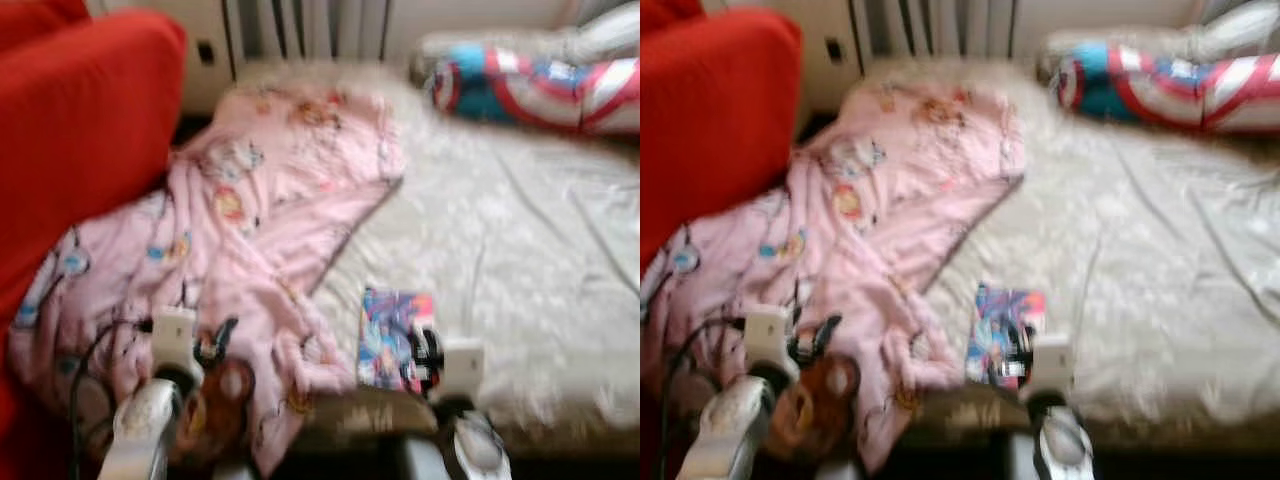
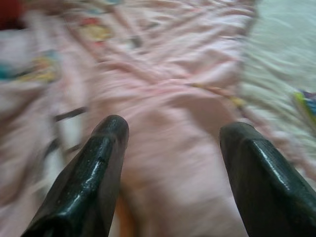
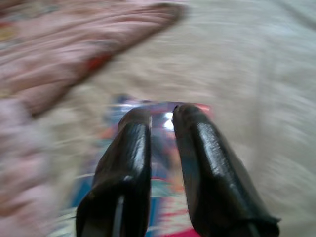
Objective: Clean up the room
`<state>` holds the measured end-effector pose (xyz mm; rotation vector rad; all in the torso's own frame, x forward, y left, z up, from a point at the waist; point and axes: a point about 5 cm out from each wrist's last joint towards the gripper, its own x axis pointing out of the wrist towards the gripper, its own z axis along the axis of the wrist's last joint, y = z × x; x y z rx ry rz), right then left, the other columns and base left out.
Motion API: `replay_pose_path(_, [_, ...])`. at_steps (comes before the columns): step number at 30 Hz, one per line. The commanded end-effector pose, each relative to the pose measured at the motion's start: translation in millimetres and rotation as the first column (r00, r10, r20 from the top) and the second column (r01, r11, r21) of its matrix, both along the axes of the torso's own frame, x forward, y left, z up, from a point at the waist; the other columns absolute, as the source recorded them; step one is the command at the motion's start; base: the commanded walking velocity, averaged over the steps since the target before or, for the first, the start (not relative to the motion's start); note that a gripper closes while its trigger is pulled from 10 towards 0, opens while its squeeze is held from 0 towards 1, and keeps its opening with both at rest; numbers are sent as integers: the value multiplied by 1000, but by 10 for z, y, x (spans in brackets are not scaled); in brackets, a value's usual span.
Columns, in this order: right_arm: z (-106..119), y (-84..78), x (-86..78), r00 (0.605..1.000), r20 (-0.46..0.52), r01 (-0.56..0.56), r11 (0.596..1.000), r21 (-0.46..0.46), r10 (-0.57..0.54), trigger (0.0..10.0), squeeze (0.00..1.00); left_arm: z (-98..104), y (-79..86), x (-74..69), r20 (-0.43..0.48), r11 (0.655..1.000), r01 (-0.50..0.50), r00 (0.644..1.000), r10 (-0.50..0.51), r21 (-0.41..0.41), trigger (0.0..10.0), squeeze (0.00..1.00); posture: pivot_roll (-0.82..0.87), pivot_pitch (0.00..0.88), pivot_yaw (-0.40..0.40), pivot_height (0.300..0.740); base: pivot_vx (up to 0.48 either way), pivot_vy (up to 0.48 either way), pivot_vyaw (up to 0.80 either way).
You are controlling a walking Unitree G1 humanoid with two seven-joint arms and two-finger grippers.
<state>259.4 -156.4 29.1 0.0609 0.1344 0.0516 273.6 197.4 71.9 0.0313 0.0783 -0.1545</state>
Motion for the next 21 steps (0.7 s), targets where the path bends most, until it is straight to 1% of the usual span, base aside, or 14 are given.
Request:
replay_pose_path(1, [-142, -83, -69, 996, -79, 49, 999, 22, -47, 10000, 0, -58, -27, -37, -26, 1000, 21, 999, -21, 17, 10000, 0, -82, 56, 8, 585, 0, 0, 0])
replay_pose_path(3, [-140, -174, 49, 991, -102, 98, 994, 55, -92, 10000, 0, -35, -41, -8, -17, 999, 29, 999, -29, 20, 10000, 0, -73, 64, 9, 585, 0, 0, 0])
replay_pose_path(4, [-123, -200, 81, 990, -94, 113, 992, 64, -107, 10000, 0, -27, -42, 1, -15, 999, 31, 999, -30, 20, 10000, 0, -71, 66, 9, 585, 0, 0, 0])
replay_pose_path(6, [-131, -239, 126, 985, -114, 135, 988, 70, -127, 10000, 0, -11, -52, 23, -9, 999, 34, 999, -34, 21, 10000, 0, -67, 70, 9, 585, 0, 0, 0])
replay_pose_path(7, [-114, -277, 186, 981, -119, 162, 983, 88, -151, 10000, 0, 9, -68, 50, -1, 999, 39, 999, -39, 22, 10000, 0, -64, 74, 10, 585, 0, 0, 0])
replay_pose_path(9, [-94, -294, 245, 980, -121, 170, 981, 94, -158, 10000, 0, 24, -90, 81, 5, 999, 46, 999, -47, 22, 10000, 0, -61, 79, 12, 585, 0, 0, 0])
replay_pose_path(11, [-63, -295, 313, 980, -116, 171, 981, 94, -160, 10000, 0, 45, -137, 120, 18, 997, 69, 997, -70, 36, 10000, 0, -56, 88, 14, 585, 0, 0, 0])
replay_pose_path(13, [-59, -291, 329, 980, -116, 170, 981, 94, -159, 10000, 0, 50, -149, 127, 19, 996, 76, 997, -77, 40, 10000, 0, -56, 91, 15, 585, 0, 0, 0])
replay_pose_path(16, [-25, -238, 413, 982, -115, 166, 979, 115, -153, 10000, 0, 97, -216, 196, 37, 996, 85, 996, -86, 27, 10000, 0, -47, 105, 15, 585, 0, 0, 0])
replay_pose_path(21, [-25, -164, 450, 982, -121, 160, 976, 150, -142, 10000, 0, 121, -254, 218, 47, 996, 89, 995, -90, 21, 10000, 0, -39, 130, 17, 585, 0, 0, 0])
